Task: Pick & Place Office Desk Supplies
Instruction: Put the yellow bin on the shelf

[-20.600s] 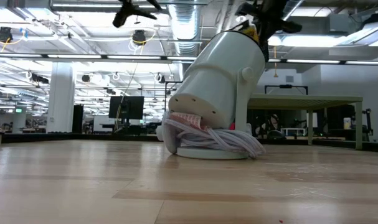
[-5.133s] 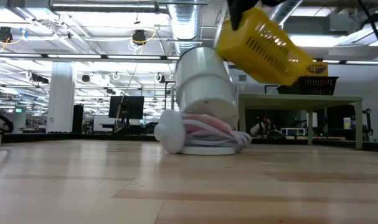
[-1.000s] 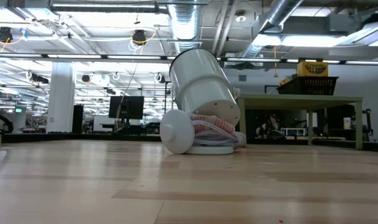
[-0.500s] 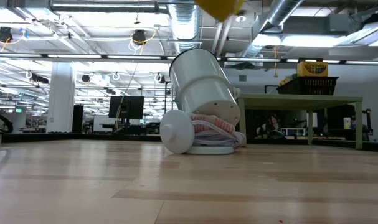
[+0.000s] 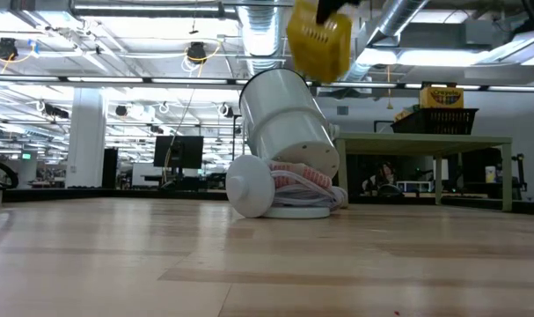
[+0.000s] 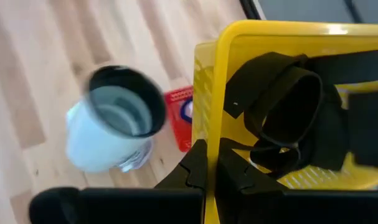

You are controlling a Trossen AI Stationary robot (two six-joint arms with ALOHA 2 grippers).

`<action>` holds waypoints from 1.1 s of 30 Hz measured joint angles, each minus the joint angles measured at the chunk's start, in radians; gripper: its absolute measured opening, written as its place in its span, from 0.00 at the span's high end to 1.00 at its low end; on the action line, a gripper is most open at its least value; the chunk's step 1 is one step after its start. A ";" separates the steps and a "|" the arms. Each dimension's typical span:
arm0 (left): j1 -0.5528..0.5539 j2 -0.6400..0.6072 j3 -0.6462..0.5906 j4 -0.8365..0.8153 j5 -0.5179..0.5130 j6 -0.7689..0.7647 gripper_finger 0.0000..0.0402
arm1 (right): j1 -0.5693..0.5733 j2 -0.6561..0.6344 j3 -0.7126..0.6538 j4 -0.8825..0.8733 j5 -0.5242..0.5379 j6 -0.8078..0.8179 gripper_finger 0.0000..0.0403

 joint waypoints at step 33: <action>0.032 -0.001 0.000 0.016 0.086 0.114 0.77 | -0.355 0.248 0.000 0.000 -0.141 0.597 0.99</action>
